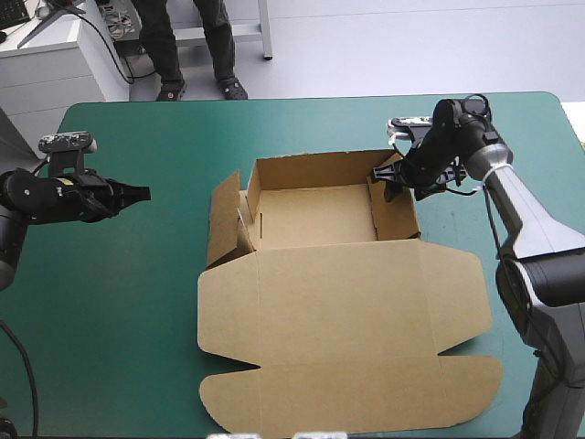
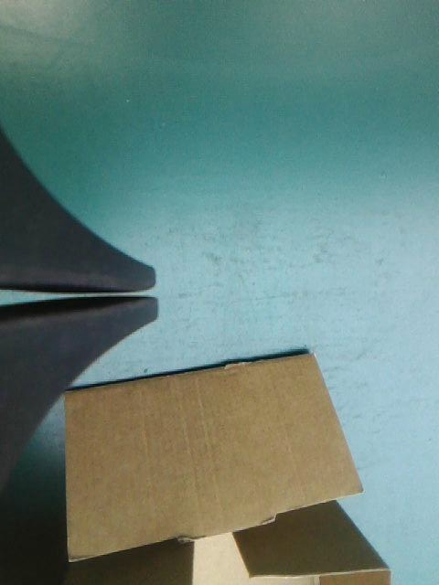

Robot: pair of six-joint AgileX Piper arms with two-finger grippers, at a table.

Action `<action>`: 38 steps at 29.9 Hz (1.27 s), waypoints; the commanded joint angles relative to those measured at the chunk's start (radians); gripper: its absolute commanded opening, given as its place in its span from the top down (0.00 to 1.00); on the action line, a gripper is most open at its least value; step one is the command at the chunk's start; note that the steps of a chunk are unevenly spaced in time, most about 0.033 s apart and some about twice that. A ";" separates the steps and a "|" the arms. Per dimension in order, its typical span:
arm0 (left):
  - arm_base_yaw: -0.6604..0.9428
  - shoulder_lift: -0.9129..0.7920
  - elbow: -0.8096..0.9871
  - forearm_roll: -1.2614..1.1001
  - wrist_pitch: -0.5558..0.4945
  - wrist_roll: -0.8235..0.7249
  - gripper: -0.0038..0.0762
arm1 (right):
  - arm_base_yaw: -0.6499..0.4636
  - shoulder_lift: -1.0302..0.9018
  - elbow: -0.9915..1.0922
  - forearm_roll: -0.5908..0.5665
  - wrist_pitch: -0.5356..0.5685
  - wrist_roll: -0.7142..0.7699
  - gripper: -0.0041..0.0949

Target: Fold the box

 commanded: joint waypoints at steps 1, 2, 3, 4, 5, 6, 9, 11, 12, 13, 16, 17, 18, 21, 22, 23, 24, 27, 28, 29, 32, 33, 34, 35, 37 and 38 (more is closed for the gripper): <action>0.000 -0.027 -0.032 -0.042 -0.032 0.002 0.96 | -0.002 -0.016 -0.025 0.034 0.004 -0.011 0.43; 0.000 -0.027 -0.032 -0.042 -0.030 0.002 0.96 | -0.002 -0.014 -0.025 0.034 0.003 -0.011 0.46; 0.000 -0.027 -0.032 -0.044 -0.030 0.002 0.96 | -0.002 -0.009 -0.027 0.034 0.000 -0.011 0.51; 0.000 -0.027 -0.032 -0.044 -0.030 0.002 0.96 | -0.002 -0.009 -0.027 0.034 -0.001 -0.011 0.58; 0.000 -0.027 -0.032 -0.044 -0.030 0.002 0.96 | -0.002 -0.009 -0.027 0.034 -0.001 -0.011 0.67; 0.000 -0.027 -0.032 -0.044 -0.030 0.002 0.96 | -0.002 -0.009 -0.027 0.034 -0.001 -0.011 0.76; 0.000 -0.027 -0.032 -0.044 -0.030 0.002 0.96 | -0.002 -0.009 -0.027 0.034 0.002 -0.020 0.97; 0.000 -0.027 -0.032 -0.044 -0.030 0.002 0.96 | -0.002 -0.007 -0.027 0.032 0.003 -0.018 0.98; 0.000 -0.027 -0.032 -0.044 -0.030 0.002 0.96 | -0.002 -0.007 -0.027 0.032 0.009 -0.018 0.98; 0.000 -0.027 -0.032 -0.044 -0.030 0.002 0.96 | -0.002 -0.009 -0.027 0.031 0.011 -0.018 0.98; 0.000 -0.027 -0.032 -0.041 -0.037 0.002 0.96 | -0.013 -0.031 -0.027 0.035 0.011 -0.016 0.98; 0.000 -0.027 -0.032 -0.041 -0.037 0.002 0.96 | -0.023 -0.044 -0.027 0.038 0.011 -0.026 0.98; 0.000 -0.027 -0.032 -0.041 -0.039 0.002 0.96 | -0.034 -0.060 -0.027 0.039 0.012 -0.034 0.98; 0.000 -0.027 -0.032 -0.041 -0.039 0.002 0.96 | -0.081 -0.112 -0.027 0.074 0.013 -0.066 0.98; 0.000 -0.027 -0.032 -0.041 -0.039 0.002 0.96 | -0.104 -0.133 -0.027 0.096 0.013 -0.078 0.98; 0.000 -0.027 -0.032 -0.041 -0.037 0.002 0.96 | -0.129 -0.155 -0.027 0.133 0.013 -0.092 0.98; 0.000 -0.027 -0.032 -0.038 -0.032 0.002 0.96 | -0.155 -0.177 -0.027 0.171 0.013 -0.109 0.98; 0.000 -0.027 -0.032 -0.032 -0.032 0.002 0.96 | -0.216 -0.240 -0.027 0.205 0.013 -0.140 0.98; 0.000 -0.027 -0.032 -0.032 -0.032 0.002 0.96 | -0.226 -0.257 -0.027 0.191 0.013 -0.140 0.98; 0.000 -0.027 -0.032 -0.032 -0.032 0.002 0.95 | -0.235 -0.277 -0.027 0.168 0.013 -0.140 0.98; 0.000 -0.027 -0.032 -0.037 -0.024 0.002 0.85 | -0.251 -0.336 0.004 0.155 0.013 -0.161 0.98; 0.000 -0.027 -0.032 -0.042 -0.021 0.002 0.81 | -0.254 -0.348 0.017 0.164 0.013 -0.177 0.98; -0.002 -0.025 -0.032 -0.046 -0.022 0.002 0.75 | -0.254 -0.361 0.031 0.171 0.013 -0.179 0.98; -0.002 -0.025 -0.032 -0.048 -0.019 0.002 0.68 | -0.254 -0.372 0.044 0.173 0.013 -0.182 0.98; -0.002 -0.022 -0.032 -0.050 -0.010 0.002 0.52 | -0.254 -0.387 0.060 0.175 0.013 -0.188 0.98; -0.002 -0.019 -0.032 -0.053 -0.007 -0.003 0.40 | -0.254 -0.392 0.071 0.178 0.013 -0.188 0.98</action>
